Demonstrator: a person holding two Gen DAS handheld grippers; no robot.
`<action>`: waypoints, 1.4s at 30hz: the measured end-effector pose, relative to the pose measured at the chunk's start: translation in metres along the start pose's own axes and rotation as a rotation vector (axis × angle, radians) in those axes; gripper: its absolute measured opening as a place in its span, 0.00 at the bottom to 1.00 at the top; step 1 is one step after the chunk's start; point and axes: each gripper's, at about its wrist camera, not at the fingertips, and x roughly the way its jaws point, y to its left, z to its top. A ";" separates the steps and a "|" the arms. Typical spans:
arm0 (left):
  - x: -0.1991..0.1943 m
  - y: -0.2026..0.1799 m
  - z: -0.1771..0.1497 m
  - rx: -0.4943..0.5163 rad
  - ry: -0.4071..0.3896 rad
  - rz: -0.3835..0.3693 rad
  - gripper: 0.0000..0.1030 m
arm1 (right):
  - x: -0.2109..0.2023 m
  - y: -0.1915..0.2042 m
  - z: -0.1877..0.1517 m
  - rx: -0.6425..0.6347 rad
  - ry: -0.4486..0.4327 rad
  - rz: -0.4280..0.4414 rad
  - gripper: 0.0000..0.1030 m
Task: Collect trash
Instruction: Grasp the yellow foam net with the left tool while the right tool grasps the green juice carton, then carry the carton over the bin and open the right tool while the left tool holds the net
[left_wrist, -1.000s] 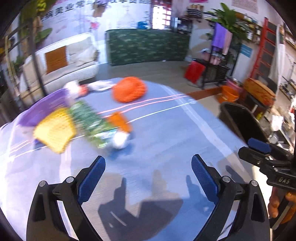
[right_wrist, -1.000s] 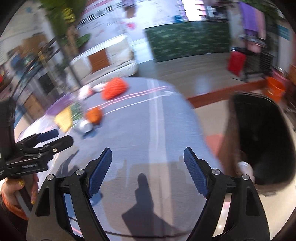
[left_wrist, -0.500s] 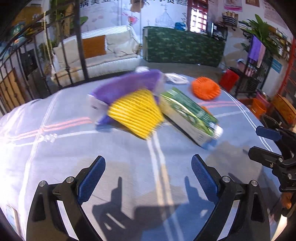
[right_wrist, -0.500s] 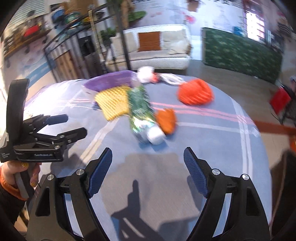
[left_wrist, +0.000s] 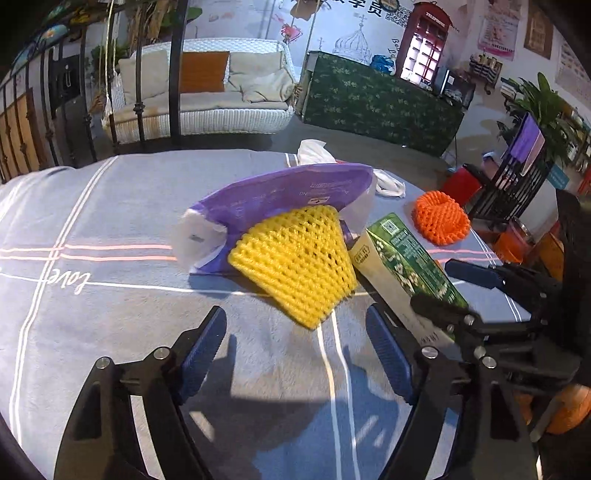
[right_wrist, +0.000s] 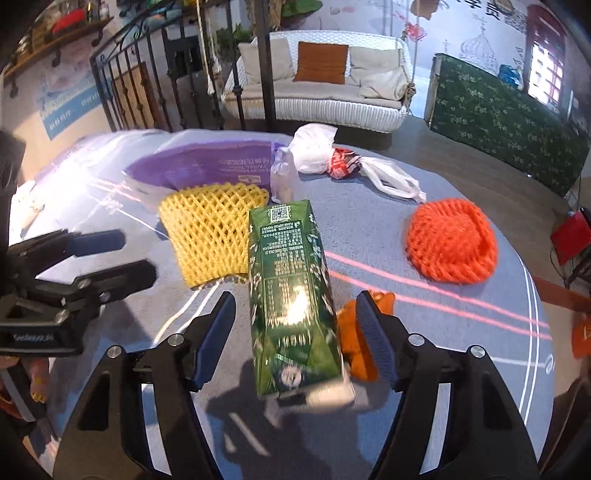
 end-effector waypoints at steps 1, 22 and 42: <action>0.006 0.001 0.003 -0.003 0.003 0.004 0.71 | 0.003 0.001 0.001 -0.007 0.008 -0.008 0.65; 0.002 0.006 0.008 -0.076 -0.040 -0.086 0.17 | -0.015 0.009 -0.019 0.013 -0.028 0.040 0.49; -0.058 -0.059 -0.052 0.017 -0.077 -0.068 0.17 | -0.107 -0.011 -0.107 0.168 -0.086 -0.038 0.49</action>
